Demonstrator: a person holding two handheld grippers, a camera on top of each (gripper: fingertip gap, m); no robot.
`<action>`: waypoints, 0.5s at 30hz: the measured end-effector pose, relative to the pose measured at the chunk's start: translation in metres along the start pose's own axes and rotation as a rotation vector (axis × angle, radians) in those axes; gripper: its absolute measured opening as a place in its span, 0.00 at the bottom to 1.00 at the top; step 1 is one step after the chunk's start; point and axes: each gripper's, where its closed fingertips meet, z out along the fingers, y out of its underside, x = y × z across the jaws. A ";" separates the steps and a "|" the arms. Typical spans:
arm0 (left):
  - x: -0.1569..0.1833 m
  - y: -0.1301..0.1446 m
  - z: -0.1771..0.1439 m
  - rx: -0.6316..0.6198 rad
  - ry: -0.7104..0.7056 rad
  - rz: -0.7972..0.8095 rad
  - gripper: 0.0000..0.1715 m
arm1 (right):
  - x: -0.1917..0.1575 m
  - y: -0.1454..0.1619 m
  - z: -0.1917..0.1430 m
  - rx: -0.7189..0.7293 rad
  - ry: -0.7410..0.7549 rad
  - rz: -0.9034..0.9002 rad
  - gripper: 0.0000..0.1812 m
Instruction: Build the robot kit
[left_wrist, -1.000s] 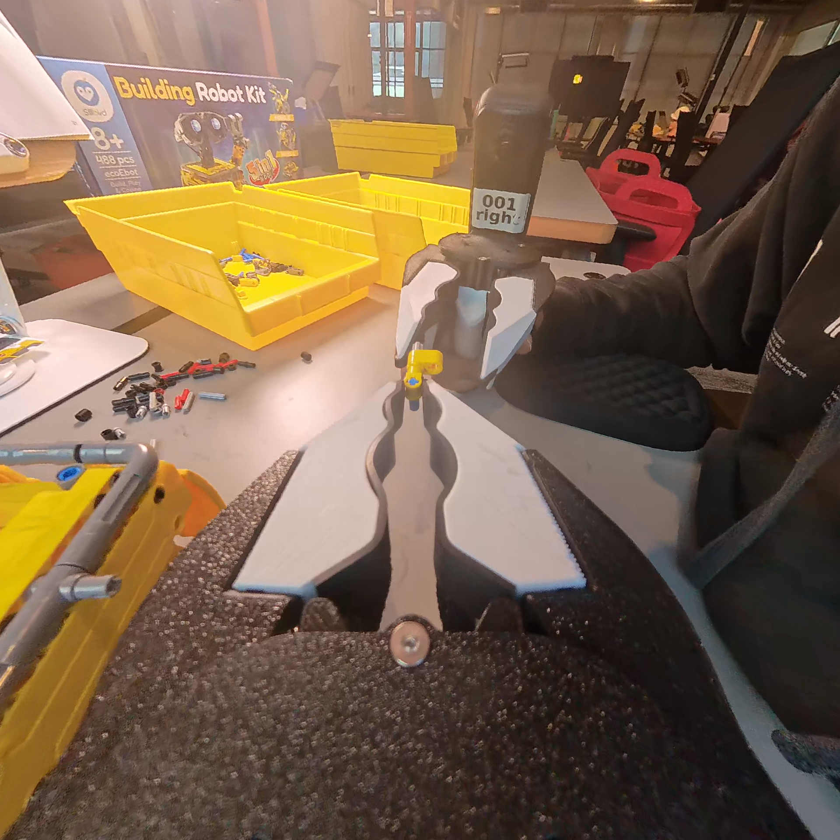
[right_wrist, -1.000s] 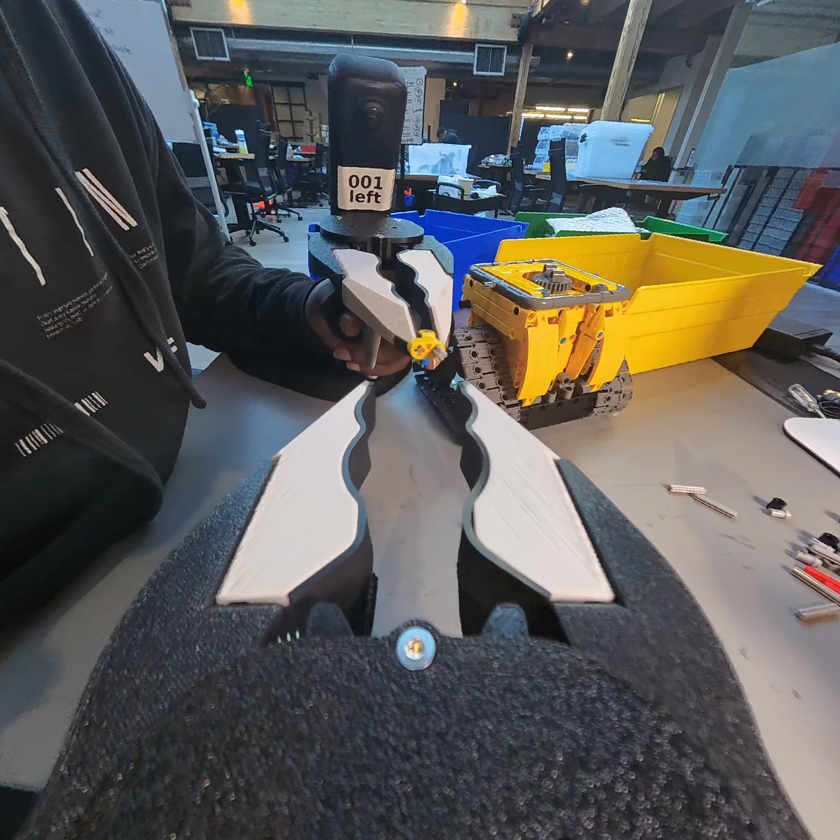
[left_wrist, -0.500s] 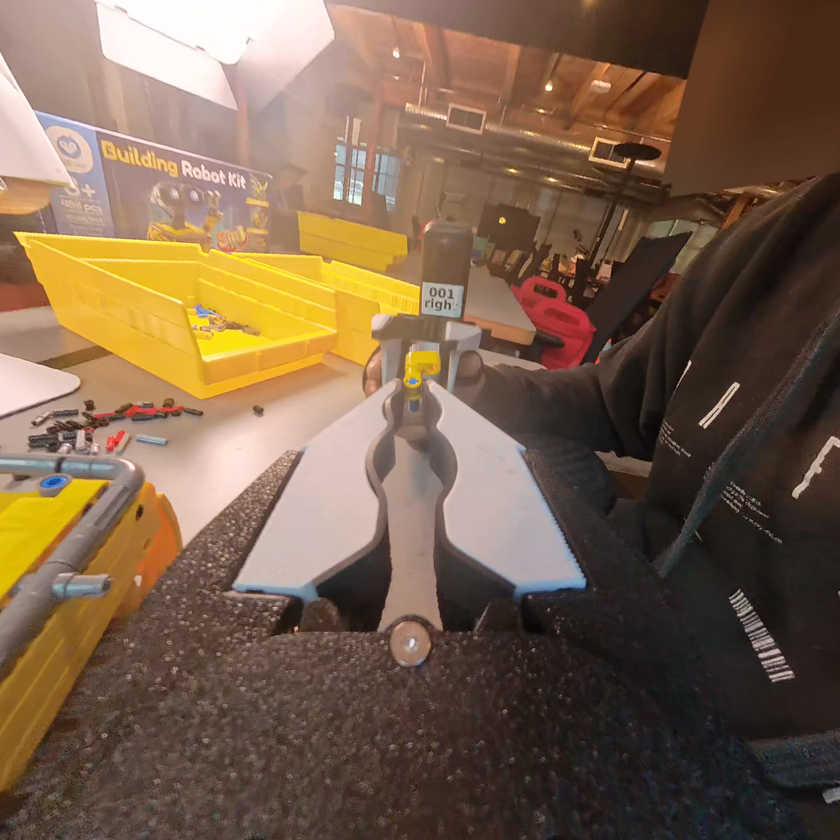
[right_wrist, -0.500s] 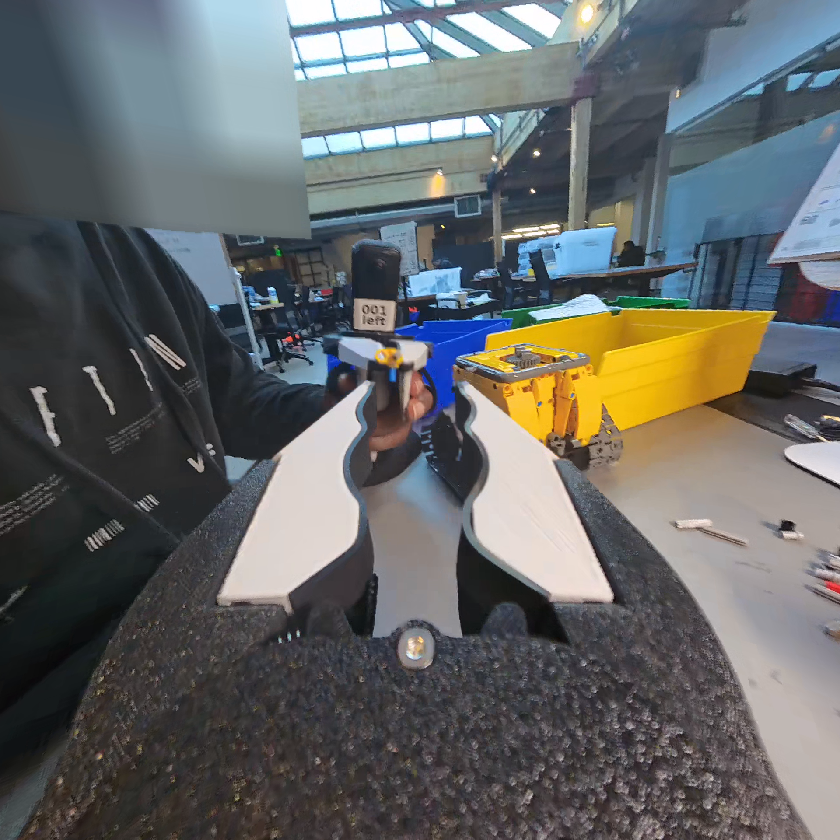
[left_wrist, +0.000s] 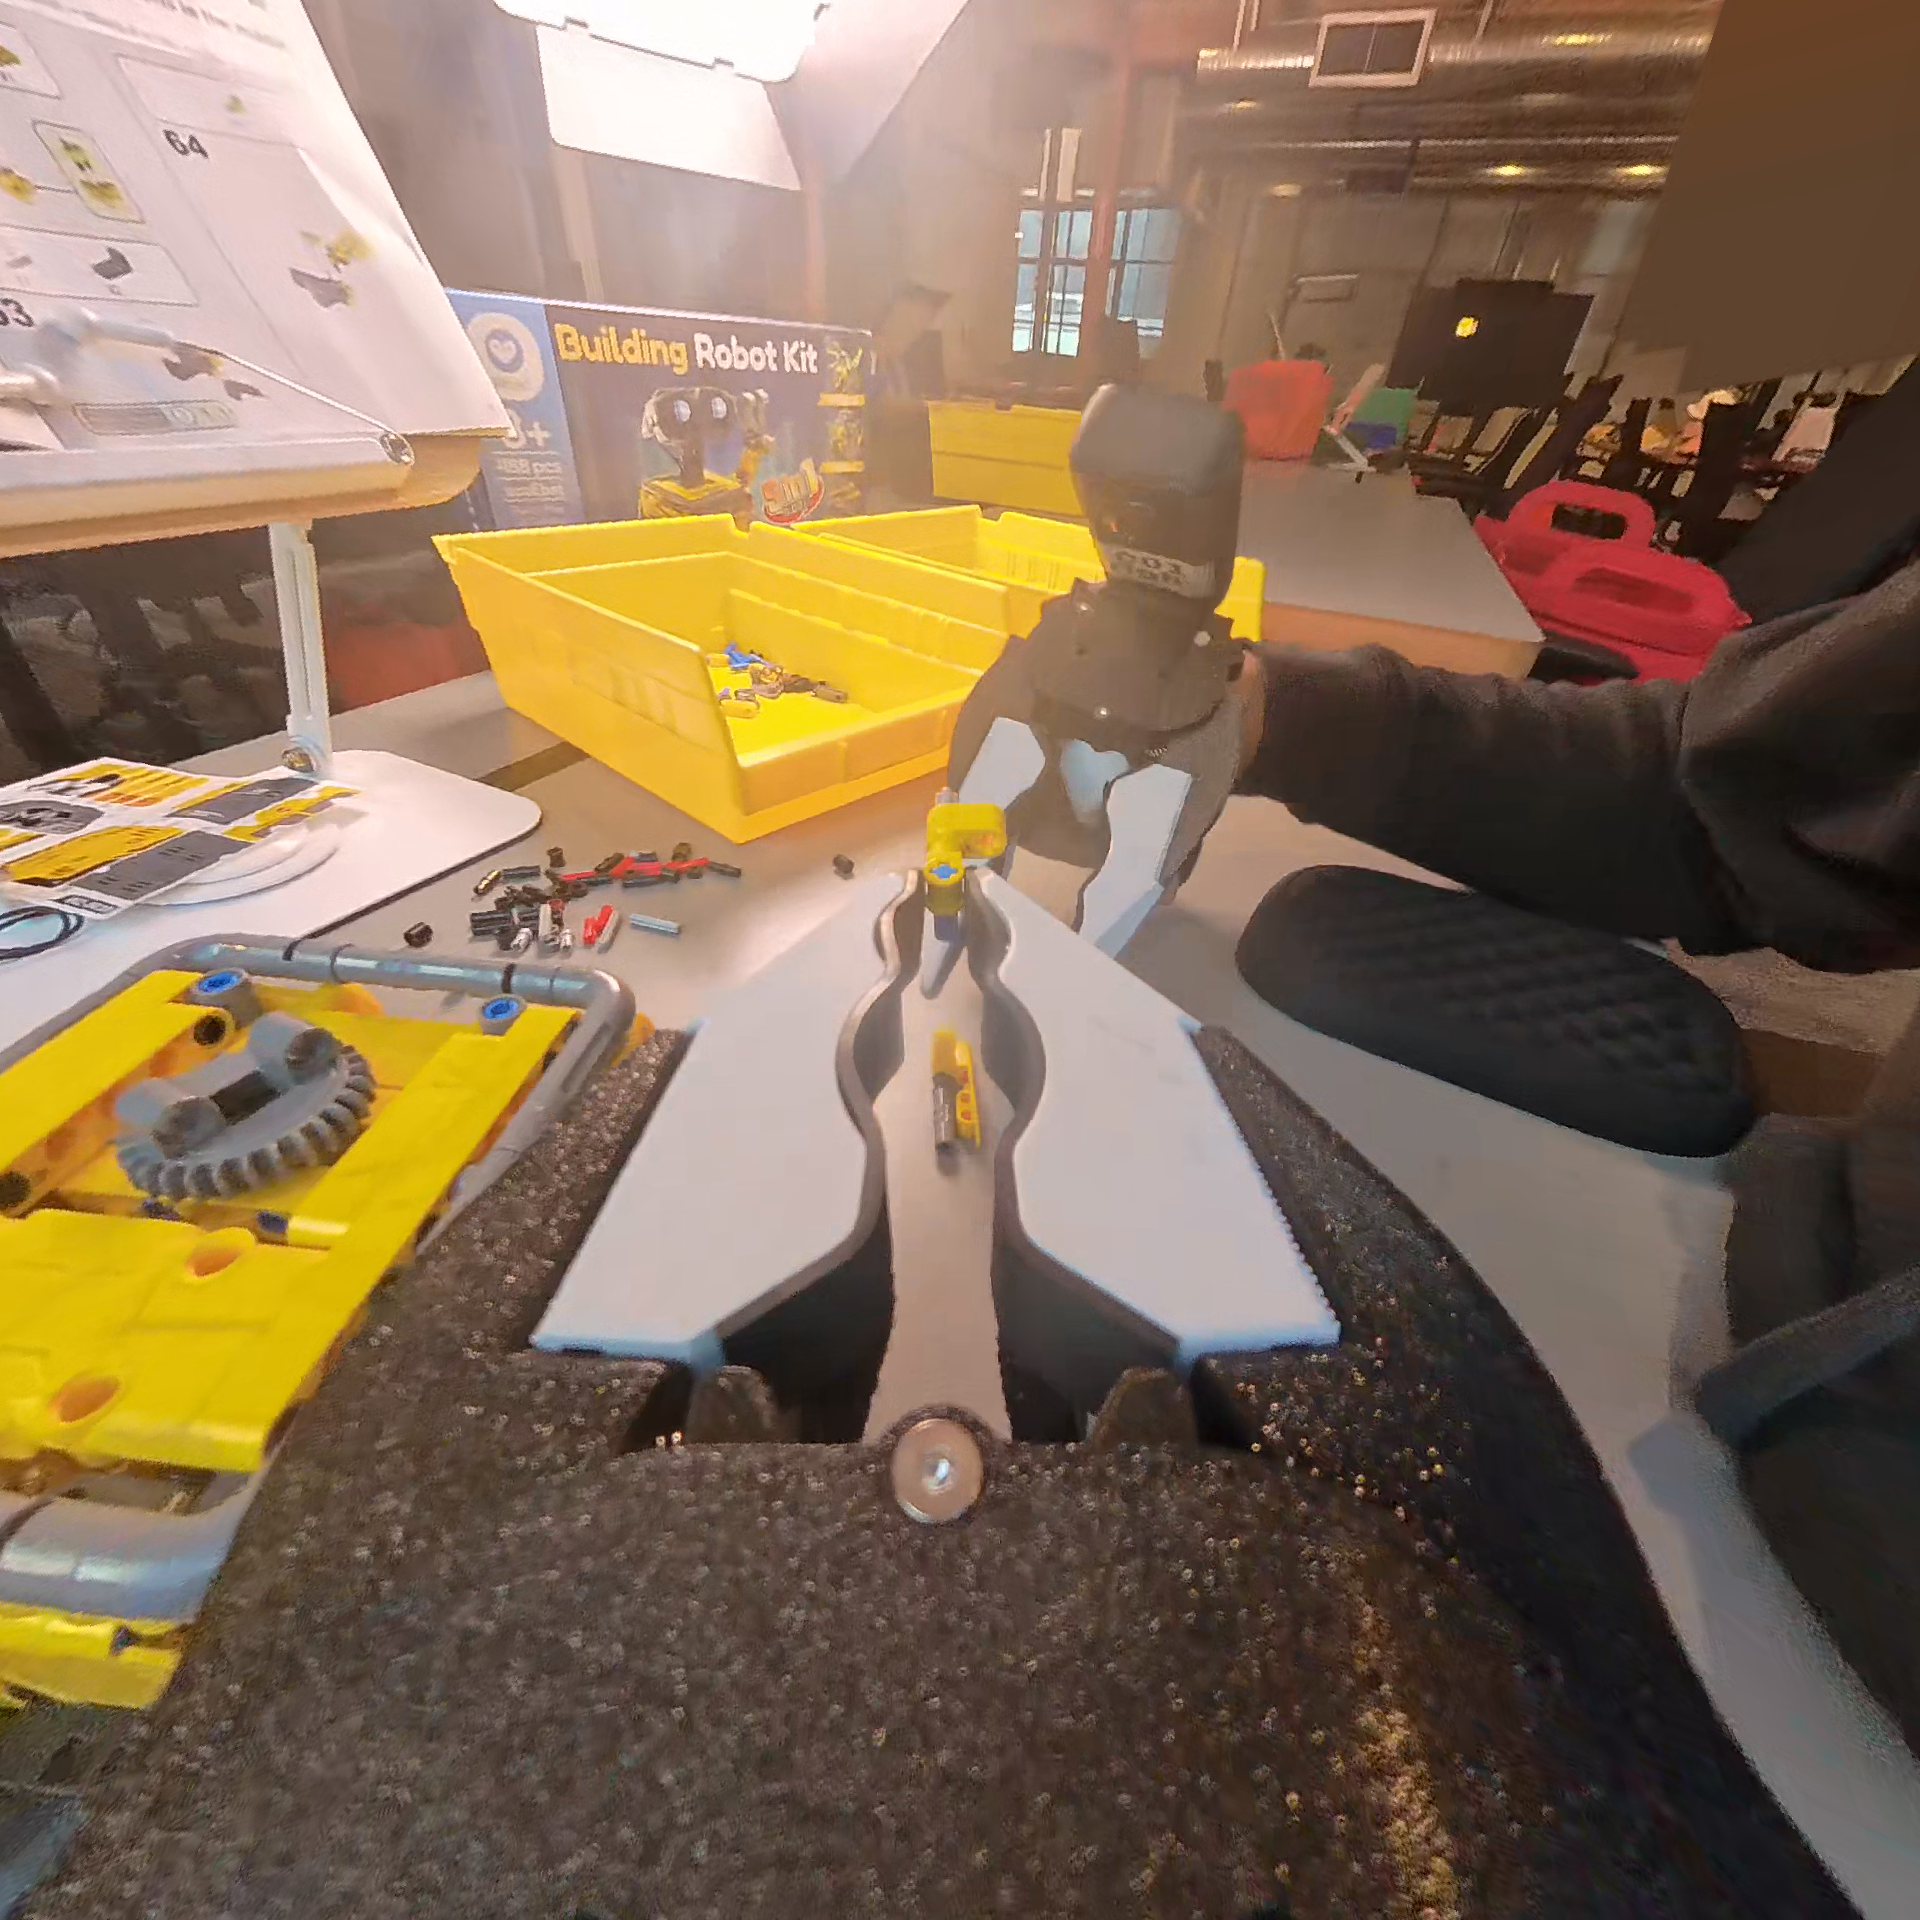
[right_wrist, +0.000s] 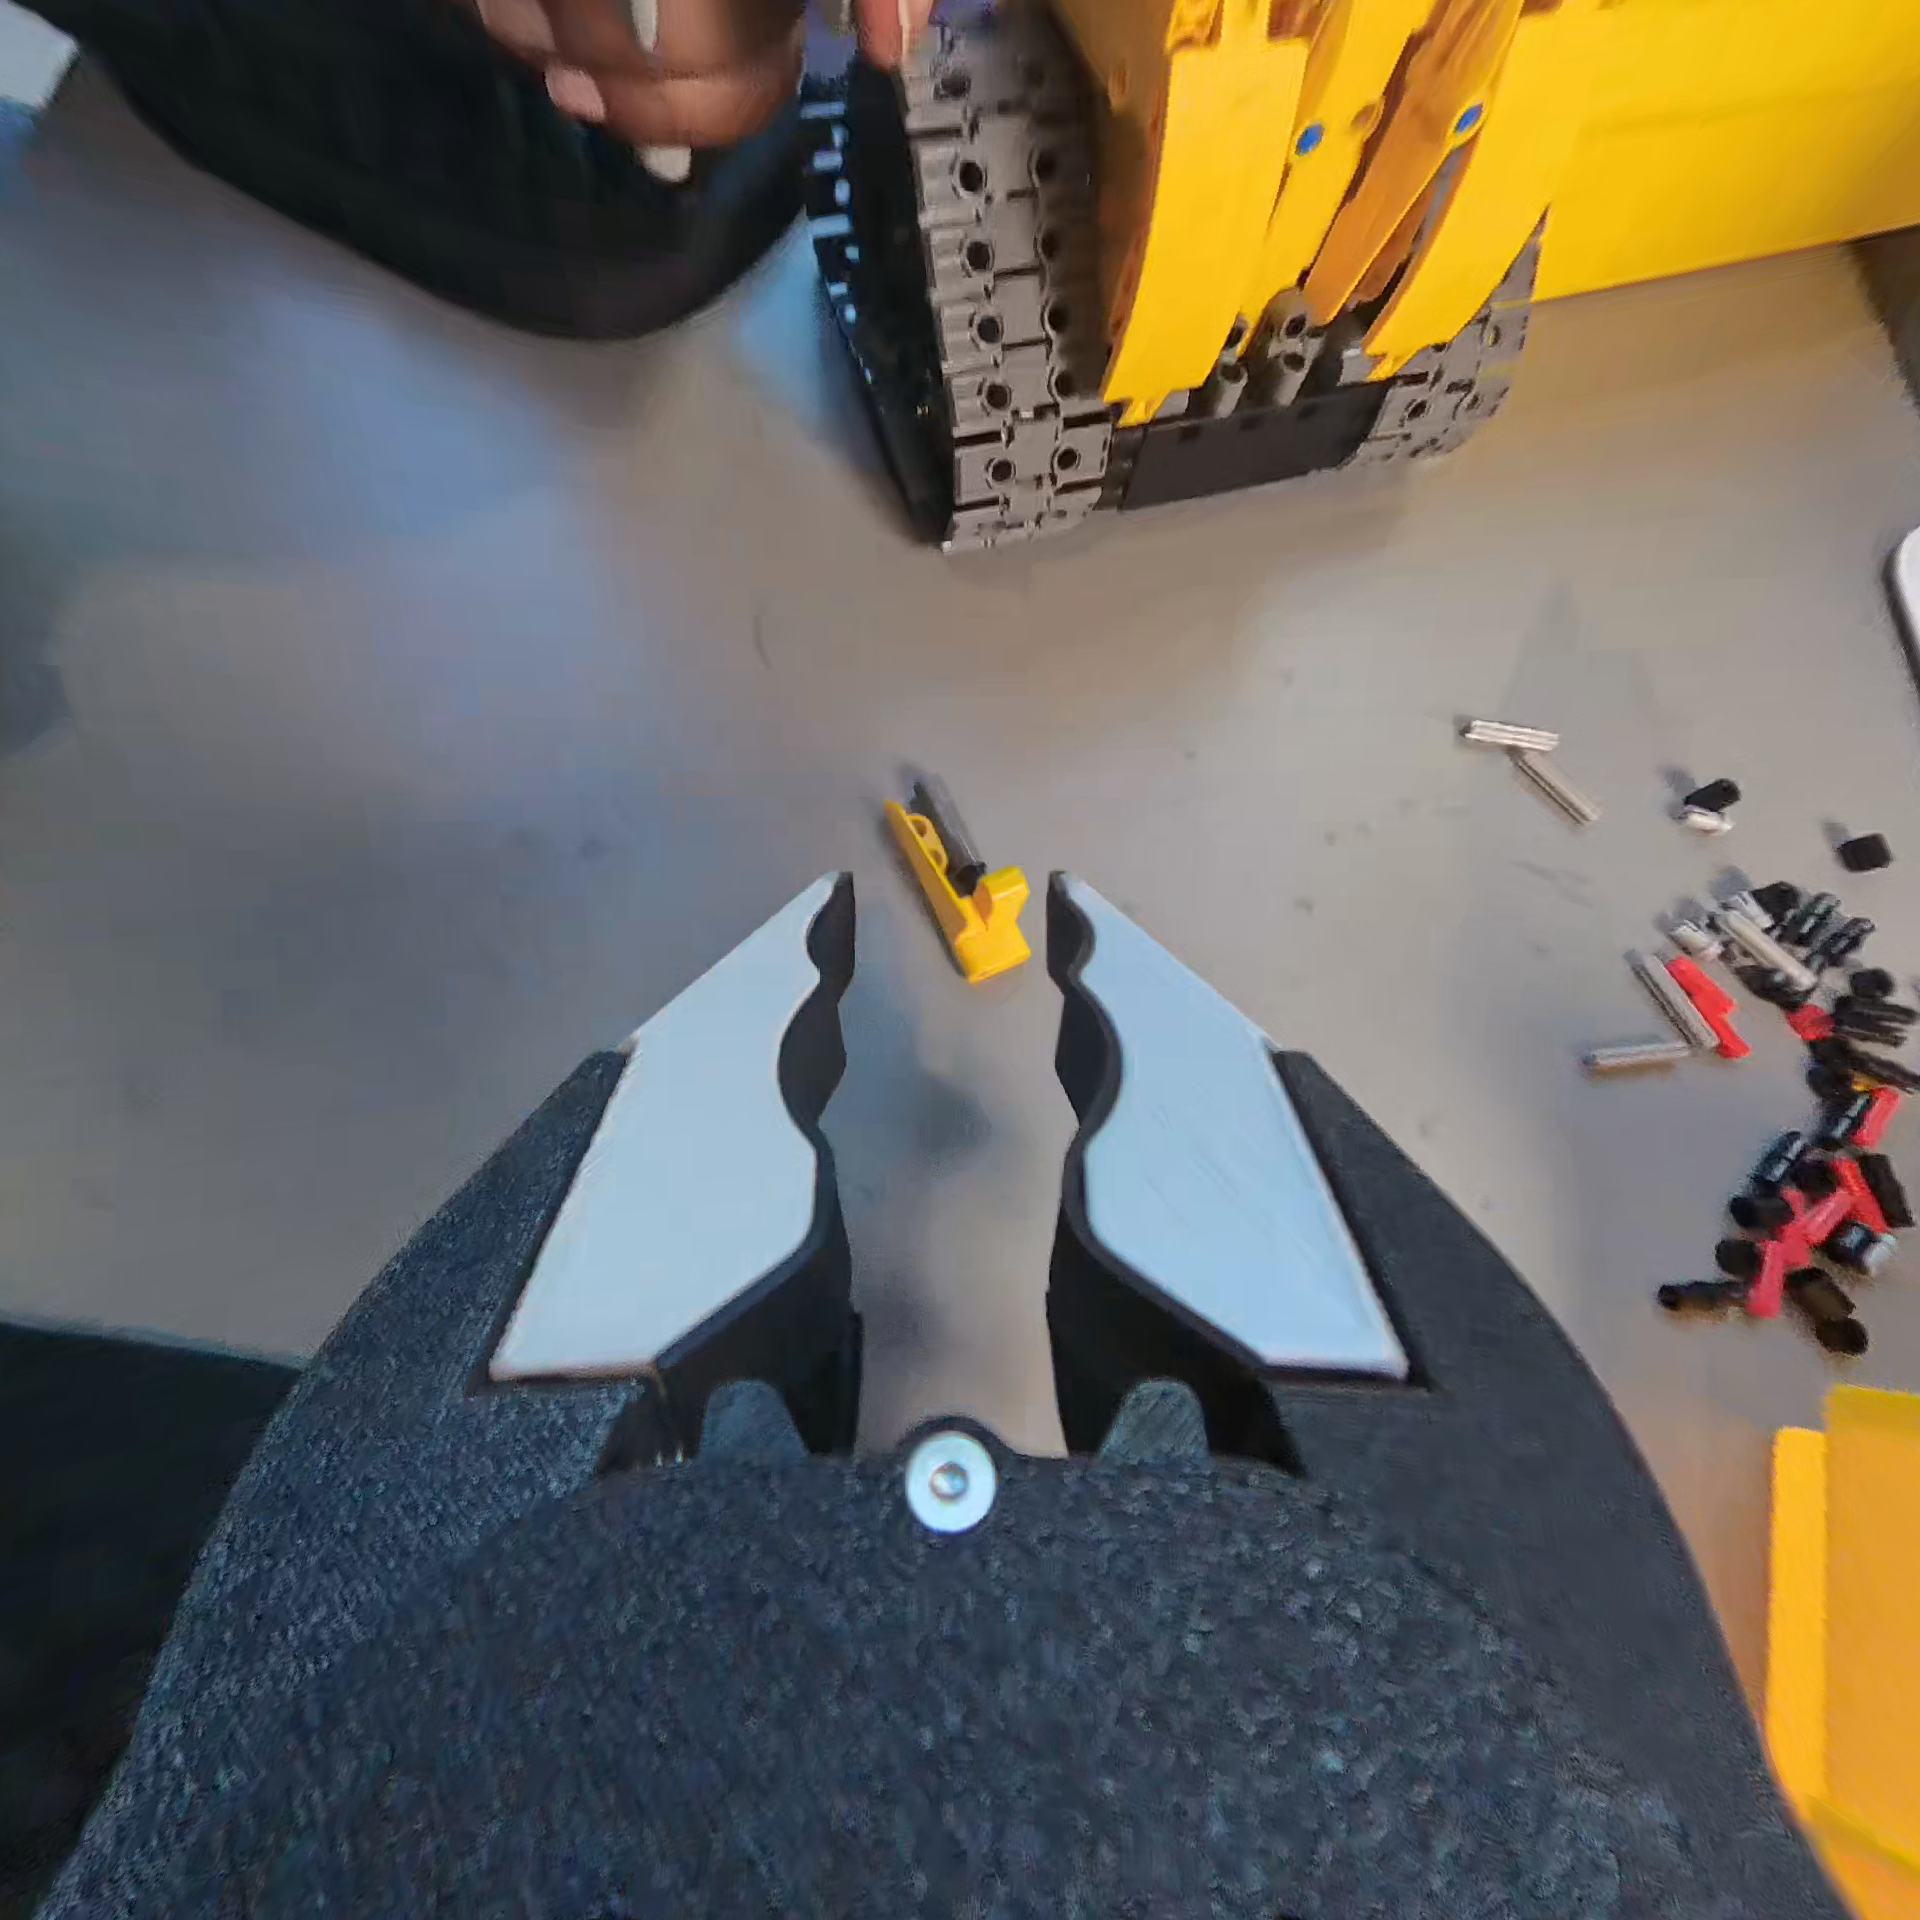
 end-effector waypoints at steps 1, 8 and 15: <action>-0.001 0.003 0.001 -0.014 0.002 0.000 0.03 | 0.003 0.002 0.003 -0.023 -0.012 -0.011 0.22; -0.002 0.019 0.003 -0.119 0.006 0.053 0.03 | 0.001 0.001 0.019 -0.063 -0.130 -0.034 0.24; 0.016 0.024 0.006 -0.151 0.070 0.101 0.03 | -0.002 0.013 0.029 -0.130 -0.151 -0.015 0.13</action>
